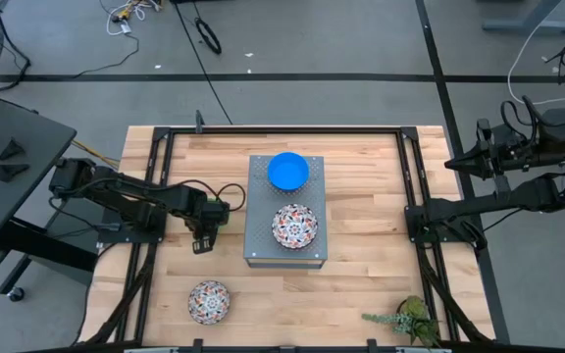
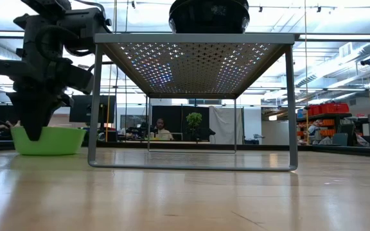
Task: Pick & Place Mini bowls
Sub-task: Stack the green bowl on top of the light blue bowl on the shelf
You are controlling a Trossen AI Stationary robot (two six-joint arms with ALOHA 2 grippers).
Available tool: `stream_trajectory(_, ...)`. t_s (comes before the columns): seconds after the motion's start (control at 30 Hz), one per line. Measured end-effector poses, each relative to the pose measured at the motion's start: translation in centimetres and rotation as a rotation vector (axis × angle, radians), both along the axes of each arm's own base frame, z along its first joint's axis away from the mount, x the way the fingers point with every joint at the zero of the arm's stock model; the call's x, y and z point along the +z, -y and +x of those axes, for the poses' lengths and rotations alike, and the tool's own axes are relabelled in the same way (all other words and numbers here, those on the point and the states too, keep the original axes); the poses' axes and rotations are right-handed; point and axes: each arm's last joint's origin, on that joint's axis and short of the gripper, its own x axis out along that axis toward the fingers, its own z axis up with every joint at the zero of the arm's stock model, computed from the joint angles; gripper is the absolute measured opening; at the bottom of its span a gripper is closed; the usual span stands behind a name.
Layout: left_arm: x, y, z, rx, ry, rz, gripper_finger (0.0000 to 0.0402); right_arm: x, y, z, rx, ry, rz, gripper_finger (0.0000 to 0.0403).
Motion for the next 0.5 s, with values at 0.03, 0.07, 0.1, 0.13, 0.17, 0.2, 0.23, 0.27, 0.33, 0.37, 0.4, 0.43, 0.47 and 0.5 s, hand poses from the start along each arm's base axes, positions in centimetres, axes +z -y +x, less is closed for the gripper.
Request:
stream_trajectory(0.03,0.0,0.0,0.0,0.0,0.001,0.003,0.0021,0.0,0.0,0.0,0.0,0.0,0.0,0.0003)
stream_trajectory(0.07,0.0,0.0,0.0,0.001,0.002,0.005,0.0014,0.0,0.0,0.0,0.0,0.0,0.0,0.0003)
stream_trajectory(0.1,0.1,0.0,0.0,0.001,0.004,0.006,0.001,0.0,0.0,0.0,0.0,0.0,0.0,0.0003)
stream_trajectory(0.13,0.1,0.0,0.0,0.001,0.003,0.006,0.0008,0.0,0.0,0.0,0.0,0.0,0.0,0.0003)
stream_trajectory(0.17,0.1,0.0,0.0,0.001,0.003,0.004,0.0009,0.0,0.0,0.0,0.0,0.0,0.0,0.0003)
stream_trajectory(0.2,0.1,0.0,0.0,0.0,0.003,0.003,0.0009,0.0,0.0,0.0,0.0,0.0,0.0,0.0003)
stream_trajectory(0.23,0.1,0.0,0.0,0.001,0.003,0.001,0.001,0.0,0.0,0.0,0.0,0.0,0.0,0.0003)
stream_trajectory(0.27,0.1,0.0,0.0,0.0,0.002,-0.003,0.001,0.0,0.0,0.0,0.0,0.0,0.0,0.0003)
stream_trajectory(0.33,0.2,0.0,0.1,-0.002,-0.004,-0.013,0.0007,0.0,0.0,0.0,0.0,0.0,0.0,0.0003)
stream_trajectory(0.37,0.4,0.0,0.1,-0.002,-0.011,-0.015,0.0006,0.0,0.0,0.0,0.0,0.0,0.0,0.0003)
stream_trajectory(0.4,0.6,0.1,0.1,-0.002,-0.018,-0.016,0.0006,0.0,0.0,0.0,0.0,0.0,0.0,0.0003)
stream_trajectory(0.43,0.9,0.1,0.2,-0.002,-0.024,-0.019,0.0006,0.0,0.0,0.0,0.0,0.0,0.0,0.0003)
stream_trajectory(0.47,1.2,0.1,0.3,-0.002,-0.027,-0.021,0.0006,0.0,0.0,0.0,0.0,0.0,0.0,0.0003)
stream_trajectory(0.5,1.6,0.1,0.4,-0.002,-0.028,-0.023,0.0006,0.0,0.0,0.0,0.0,0.0,0.0,0.0003)
